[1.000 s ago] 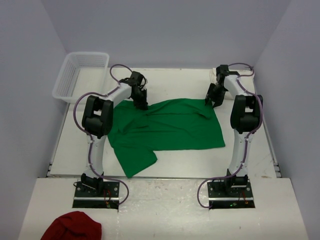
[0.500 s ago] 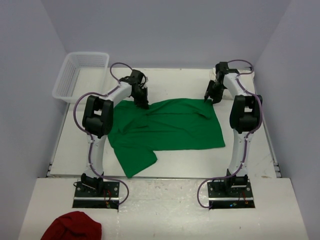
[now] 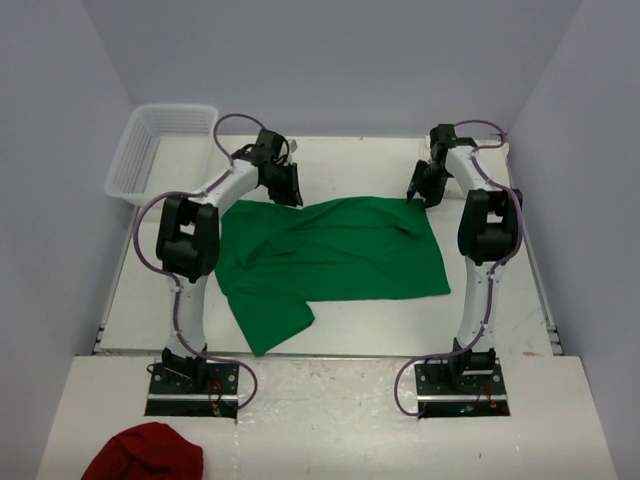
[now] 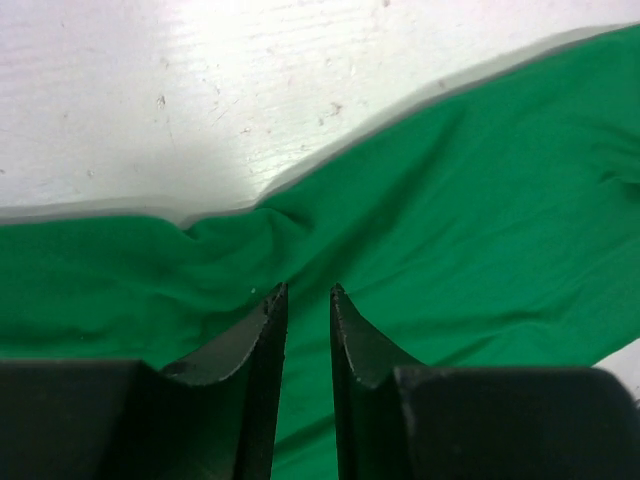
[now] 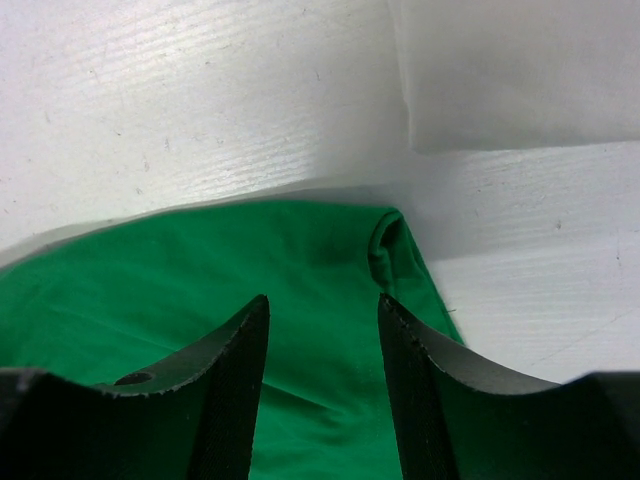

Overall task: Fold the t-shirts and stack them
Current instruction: Fold the flattened tshirt in 1/3 of the way

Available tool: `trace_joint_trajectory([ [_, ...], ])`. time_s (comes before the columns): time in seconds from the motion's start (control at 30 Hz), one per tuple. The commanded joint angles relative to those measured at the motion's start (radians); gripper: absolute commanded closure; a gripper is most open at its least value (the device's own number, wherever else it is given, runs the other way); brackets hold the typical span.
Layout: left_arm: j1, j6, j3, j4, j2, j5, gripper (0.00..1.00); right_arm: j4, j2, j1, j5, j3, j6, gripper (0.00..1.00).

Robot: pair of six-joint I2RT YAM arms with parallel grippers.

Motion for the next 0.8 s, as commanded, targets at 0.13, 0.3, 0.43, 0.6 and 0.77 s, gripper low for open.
trace_joint_trajectory([
  [0.13,0.009,0.024,0.038,0.069,-0.143,0.003,0.74,-0.104,0.015,0.002,-0.032,0.061,0.039,0.50],
  [0.3,0.010,0.015,0.064,0.068,-0.166,0.020,0.73,-0.127,0.025,0.002,-0.033,0.072,0.065,0.48],
  [0.43,0.012,0.015,0.079,0.048,-0.167,0.024,0.73,-0.162,0.039,0.002,-0.033,0.095,0.076,0.48],
  [0.6,0.016,-0.004,0.066,0.055,-0.184,0.047,0.73,-0.182,0.045,0.002,-0.035,0.098,0.091,0.46],
  [0.77,0.019,0.000,0.055,0.046,-0.200,0.066,0.73,-0.199,0.033,0.002,-0.023,0.075,0.113,0.44],
])
